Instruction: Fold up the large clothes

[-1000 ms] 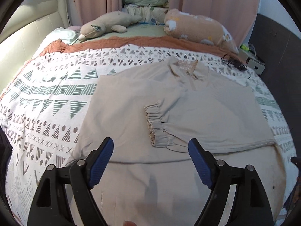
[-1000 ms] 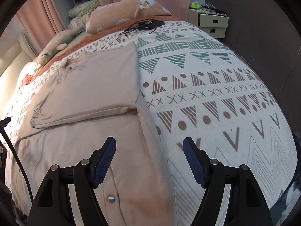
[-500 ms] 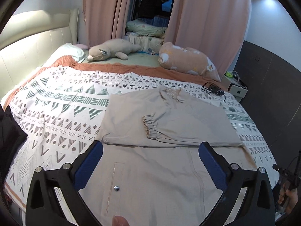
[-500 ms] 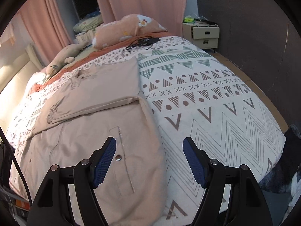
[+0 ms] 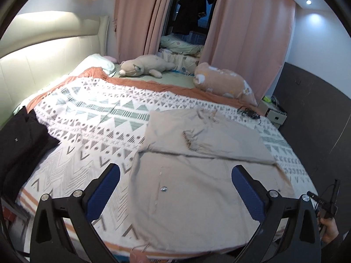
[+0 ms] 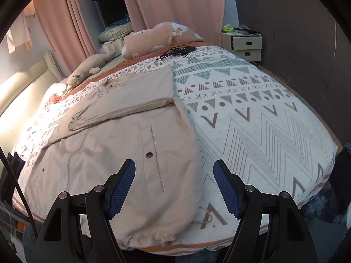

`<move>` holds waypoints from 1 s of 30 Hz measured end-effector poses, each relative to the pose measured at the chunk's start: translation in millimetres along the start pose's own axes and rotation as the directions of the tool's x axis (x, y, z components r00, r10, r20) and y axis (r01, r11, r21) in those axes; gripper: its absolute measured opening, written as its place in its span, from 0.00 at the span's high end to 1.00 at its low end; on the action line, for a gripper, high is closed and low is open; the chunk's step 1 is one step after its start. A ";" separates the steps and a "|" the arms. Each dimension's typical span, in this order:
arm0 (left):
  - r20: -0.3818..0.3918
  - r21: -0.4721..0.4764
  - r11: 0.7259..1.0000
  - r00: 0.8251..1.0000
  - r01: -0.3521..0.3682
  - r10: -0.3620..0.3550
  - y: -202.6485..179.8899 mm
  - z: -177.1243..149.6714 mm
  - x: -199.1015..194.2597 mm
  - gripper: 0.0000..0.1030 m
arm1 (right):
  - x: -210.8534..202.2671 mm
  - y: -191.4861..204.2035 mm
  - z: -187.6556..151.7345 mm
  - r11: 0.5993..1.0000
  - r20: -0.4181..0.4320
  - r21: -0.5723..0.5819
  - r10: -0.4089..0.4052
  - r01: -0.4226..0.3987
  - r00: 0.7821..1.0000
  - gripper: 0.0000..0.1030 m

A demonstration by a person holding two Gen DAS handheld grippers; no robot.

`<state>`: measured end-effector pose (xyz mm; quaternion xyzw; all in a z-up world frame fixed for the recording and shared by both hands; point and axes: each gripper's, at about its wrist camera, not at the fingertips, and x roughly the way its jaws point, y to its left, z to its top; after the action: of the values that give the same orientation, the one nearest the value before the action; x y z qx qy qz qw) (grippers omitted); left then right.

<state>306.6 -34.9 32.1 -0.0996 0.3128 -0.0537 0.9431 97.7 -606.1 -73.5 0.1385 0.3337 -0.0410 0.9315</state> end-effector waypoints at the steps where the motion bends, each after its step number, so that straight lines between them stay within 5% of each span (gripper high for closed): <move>1: -0.007 -0.005 1.000 1.000 -0.002 0.002 5.8 -5.2 -1.7 0.00 | -2.0 -0.6 -3.0 1.000 0.001 0.001 0.007 -0.007 1.000 0.30; 12: 0.049 -0.098 0.995 0.998 -0.030 0.035 67.4 -60.7 -28.4 0.00 | -36.4 -16.1 -43.9 0.996 0.076 0.065 0.057 -0.062 0.996 0.30; 15: 0.027 -0.119 0.992 0.999 -0.029 0.033 79.2 -73.6 -20.8 0.00 | -31.4 -23.0 -61.0 0.990 0.038 0.113 0.080 -0.084 0.996 0.30; 21: -0.041 -0.162 0.987 0.999 0.016 -0.023 93.9 -104.3 14.7 0.00 | -11.4 -31.1 -83.5 0.975 -0.038 0.163 0.157 -0.149 0.987 0.30; 30: -0.140 -0.228 0.968 0.981 0.102 -0.137 95.4 -134.7 83.1 0.00 | 37.2 -52.7 -75.5 0.915 -0.105 0.282 0.328 -0.288 0.939 0.30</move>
<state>295.7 23.7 -142.9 -0.2173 0.3823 -0.0832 0.8943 71.6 -634.4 -164.9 0.3142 0.3684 0.0731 0.8719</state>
